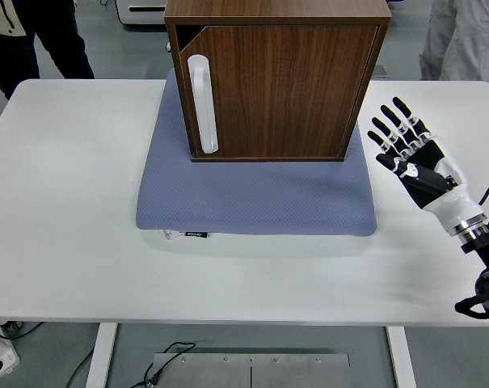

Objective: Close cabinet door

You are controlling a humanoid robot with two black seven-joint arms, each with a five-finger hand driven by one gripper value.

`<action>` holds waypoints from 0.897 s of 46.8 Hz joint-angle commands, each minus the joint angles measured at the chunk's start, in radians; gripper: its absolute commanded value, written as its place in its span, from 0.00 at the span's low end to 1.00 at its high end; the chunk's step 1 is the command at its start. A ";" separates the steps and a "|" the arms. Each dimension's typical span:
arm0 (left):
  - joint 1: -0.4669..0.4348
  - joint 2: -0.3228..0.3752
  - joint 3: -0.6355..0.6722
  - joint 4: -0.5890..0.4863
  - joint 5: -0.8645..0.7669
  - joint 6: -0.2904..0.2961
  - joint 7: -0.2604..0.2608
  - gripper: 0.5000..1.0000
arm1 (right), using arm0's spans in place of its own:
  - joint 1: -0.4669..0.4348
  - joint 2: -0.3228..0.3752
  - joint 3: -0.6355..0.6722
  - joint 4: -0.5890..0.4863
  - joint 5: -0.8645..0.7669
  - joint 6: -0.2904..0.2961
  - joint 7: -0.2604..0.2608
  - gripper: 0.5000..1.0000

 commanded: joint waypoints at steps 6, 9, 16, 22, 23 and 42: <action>0.000 0.000 0.000 0.000 0.000 0.000 0.000 1.00 | -0.009 0.025 0.047 -0.013 0.008 -0.012 0.002 1.00; 0.000 0.000 0.000 0.000 0.000 0.000 0.000 1.00 | -0.009 0.039 0.058 -0.022 0.026 -0.027 0.002 1.00; 0.000 0.000 0.000 0.000 0.000 0.000 0.000 1.00 | -0.007 0.068 0.069 -0.054 0.054 -0.058 0.002 1.00; 0.000 0.000 0.000 0.000 0.000 0.000 0.000 1.00 | 0.002 0.107 0.086 -0.117 0.058 -0.081 0.008 1.00; 0.000 0.000 0.000 0.000 0.000 0.000 0.000 1.00 | 0.003 0.113 0.089 -0.131 0.058 -0.084 0.008 1.00; 0.000 0.000 0.000 0.000 0.000 0.000 0.000 1.00 | 0.115 0.206 0.132 -0.281 0.106 -0.161 0.027 1.00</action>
